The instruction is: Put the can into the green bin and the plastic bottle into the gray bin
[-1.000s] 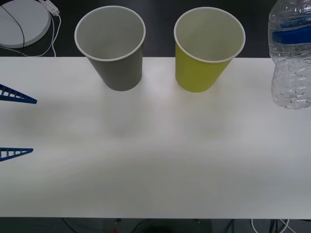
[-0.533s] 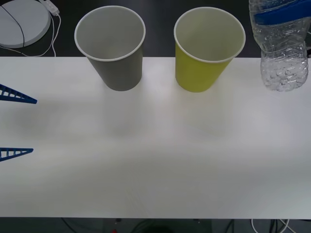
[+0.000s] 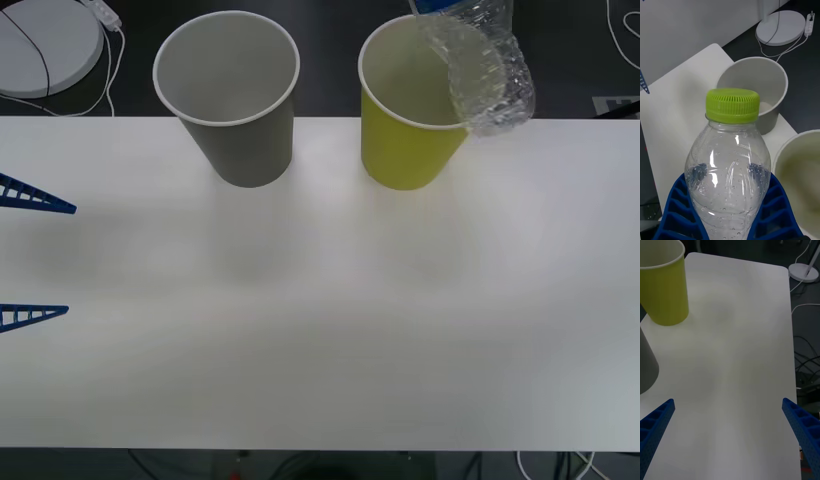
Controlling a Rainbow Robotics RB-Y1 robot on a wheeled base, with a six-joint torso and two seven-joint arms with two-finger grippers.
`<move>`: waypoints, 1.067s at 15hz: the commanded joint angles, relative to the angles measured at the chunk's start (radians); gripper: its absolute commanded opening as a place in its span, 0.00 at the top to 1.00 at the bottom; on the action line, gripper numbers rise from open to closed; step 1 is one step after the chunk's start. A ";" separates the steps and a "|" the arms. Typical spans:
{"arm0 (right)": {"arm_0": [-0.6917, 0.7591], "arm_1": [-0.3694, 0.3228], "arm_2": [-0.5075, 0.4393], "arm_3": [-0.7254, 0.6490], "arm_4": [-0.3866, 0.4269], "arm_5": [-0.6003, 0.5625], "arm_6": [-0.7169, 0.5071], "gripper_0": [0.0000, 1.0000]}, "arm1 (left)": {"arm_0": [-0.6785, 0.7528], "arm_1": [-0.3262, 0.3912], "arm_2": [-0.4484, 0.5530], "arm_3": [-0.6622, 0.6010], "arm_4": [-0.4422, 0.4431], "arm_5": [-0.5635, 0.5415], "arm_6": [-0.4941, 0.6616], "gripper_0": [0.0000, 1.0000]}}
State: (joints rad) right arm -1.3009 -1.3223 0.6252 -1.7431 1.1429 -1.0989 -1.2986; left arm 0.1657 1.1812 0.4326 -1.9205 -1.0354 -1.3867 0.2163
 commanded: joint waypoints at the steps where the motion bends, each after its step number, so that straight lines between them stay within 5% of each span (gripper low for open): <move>1: -0.178 0.115 0.174 0.163 0.024 -0.001 -0.001 1.00 | 0.000 0.000 0.000 0.000 0.000 0.000 0.000 0.00; 6: -0.377 0.319 0.346 0.444 0.057 -0.001 -0.001 1.00 | 0.000 0.000 0.000 0.000 0.000 0.000 0.000 0.00; 16: -0.561 0.663 0.456 0.902 0.121 0.001 0.001 1.00 | 0.000 0.000 0.000 0.000 0.000 0.000 0.000 0.00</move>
State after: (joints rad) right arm -1.8538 -0.6814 1.0776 -0.8707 1.2595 -1.0986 -1.2983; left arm 0.1657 1.1812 0.4326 -1.9205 -1.0354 -1.3867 0.2163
